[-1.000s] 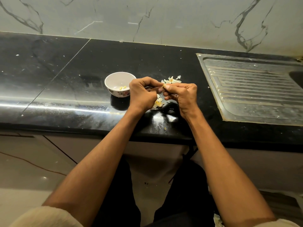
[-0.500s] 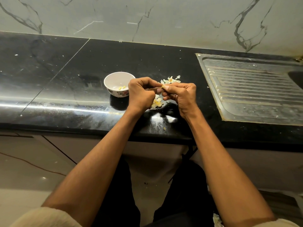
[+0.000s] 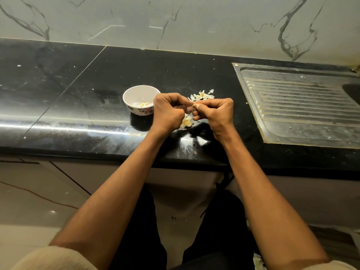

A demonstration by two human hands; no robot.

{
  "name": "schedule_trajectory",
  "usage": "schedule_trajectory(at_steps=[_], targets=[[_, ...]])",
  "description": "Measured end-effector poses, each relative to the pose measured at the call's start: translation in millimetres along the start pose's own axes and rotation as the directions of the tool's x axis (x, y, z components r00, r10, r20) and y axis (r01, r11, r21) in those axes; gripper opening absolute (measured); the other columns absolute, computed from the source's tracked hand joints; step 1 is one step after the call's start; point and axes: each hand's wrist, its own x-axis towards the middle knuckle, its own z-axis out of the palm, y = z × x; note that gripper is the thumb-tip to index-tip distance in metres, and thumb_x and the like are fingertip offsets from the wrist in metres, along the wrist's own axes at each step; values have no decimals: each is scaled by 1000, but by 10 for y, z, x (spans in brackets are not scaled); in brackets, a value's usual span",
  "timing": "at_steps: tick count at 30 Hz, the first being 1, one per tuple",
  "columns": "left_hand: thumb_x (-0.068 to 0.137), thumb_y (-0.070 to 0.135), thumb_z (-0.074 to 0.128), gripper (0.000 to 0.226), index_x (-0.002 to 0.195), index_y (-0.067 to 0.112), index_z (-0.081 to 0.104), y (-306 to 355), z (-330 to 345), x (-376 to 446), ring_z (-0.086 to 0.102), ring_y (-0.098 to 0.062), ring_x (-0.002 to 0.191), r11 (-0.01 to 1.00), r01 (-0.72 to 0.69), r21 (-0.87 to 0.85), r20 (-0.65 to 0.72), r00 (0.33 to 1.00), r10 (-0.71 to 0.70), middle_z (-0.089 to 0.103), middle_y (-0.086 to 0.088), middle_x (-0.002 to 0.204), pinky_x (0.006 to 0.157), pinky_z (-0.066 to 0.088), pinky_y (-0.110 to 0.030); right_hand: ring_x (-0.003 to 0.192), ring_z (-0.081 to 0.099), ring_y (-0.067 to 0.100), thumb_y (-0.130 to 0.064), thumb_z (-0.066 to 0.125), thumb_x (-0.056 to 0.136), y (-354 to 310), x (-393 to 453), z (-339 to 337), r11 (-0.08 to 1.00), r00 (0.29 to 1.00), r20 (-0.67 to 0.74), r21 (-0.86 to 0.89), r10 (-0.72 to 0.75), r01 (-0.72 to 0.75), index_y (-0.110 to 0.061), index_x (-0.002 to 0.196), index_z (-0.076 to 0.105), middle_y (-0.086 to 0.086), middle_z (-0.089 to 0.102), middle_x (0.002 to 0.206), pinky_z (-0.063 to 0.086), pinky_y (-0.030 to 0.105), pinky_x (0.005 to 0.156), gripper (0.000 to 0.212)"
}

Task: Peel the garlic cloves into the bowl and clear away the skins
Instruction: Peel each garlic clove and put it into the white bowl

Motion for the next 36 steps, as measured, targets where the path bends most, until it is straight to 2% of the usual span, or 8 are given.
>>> schedule_trajectory(at_steps=[8,15,20,24,26,29,32,36], targets=[[71,-16,78,26,76,9,77,-3,2,-2,72,-6,67,1000,-23,9,15,1000,23,74,-1,72,65,56,-19,53,68,19,14,68,87,-2,1,42,999,998,-59,-52,-18,15,3,81,77,9,73,63,58,27,51,15],[75,-4,81,14,84,5,77,-31,13,17,75,-20,77,994,-69,88,12,998,68,77,-3,82,76,63,-36,53,68,24,11,67,83,0,8,92,995,991,-134,-98,-29,16,-8,72,78,14,74,66,58,31,50,24],[73,4,87,18,87,7,76,-48,27,26,72,-15,75,985,-88,147,-5,996,90,76,-3,82,72,60,-27,54,72,27,5,70,81,8,11,67,987,983,-176,-157,-55,27,-15,70,79,9,75,68,62,45,56,24],[72,7,90,20,85,10,73,-62,44,35,65,-2,67,984,-65,165,-32,997,71,74,-4,78,63,54,-19,53,72,27,0,71,78,10,3,71,979,973,-212,-196,-89,47,-22,67,78,5,76,67,62,52,56,26],[76,4,86,15,84,10,76,-59,55,33,67,-1,66,986,-65,152,-23,997,69,74,-2,77,62,53,-18,52,72,23,-2,70,77,10,5,78,964,963,-231,-253,-143,82,-27,65,76,2,75,64,62,51,55,28],[83,-4,77,12,90,5,81,-43,61,20,74,-7,69,993,-50,107,6,999,50,77,-2,80,63,58,-22,56,73,15,-4,71,76,27,7,85,936,942,-260,-333,-211,118,-16,69,81,-3,75,64,63,45,57,17],[88,1,75,9,95,3,81,-34,60,22,77,-13,74,994,-51,92,35,998,48,79,-4,84,66,62,-25,63,73,4,-8,75,77,36,2,80,886,925,-233,-428,-300,179,-10,78,83,-7,75,71,63,34,63,8],[88,5,77,10,96,2,81,-32,53,19,77,-15,77,994,-66,86,34,997,63,79,-5,87,72,64,-32,66,72,5,-10,77,77,37,0,80,855,914,-200,-465,-354,230,-13,79,83,-5,76,74,62,29,65,7]])
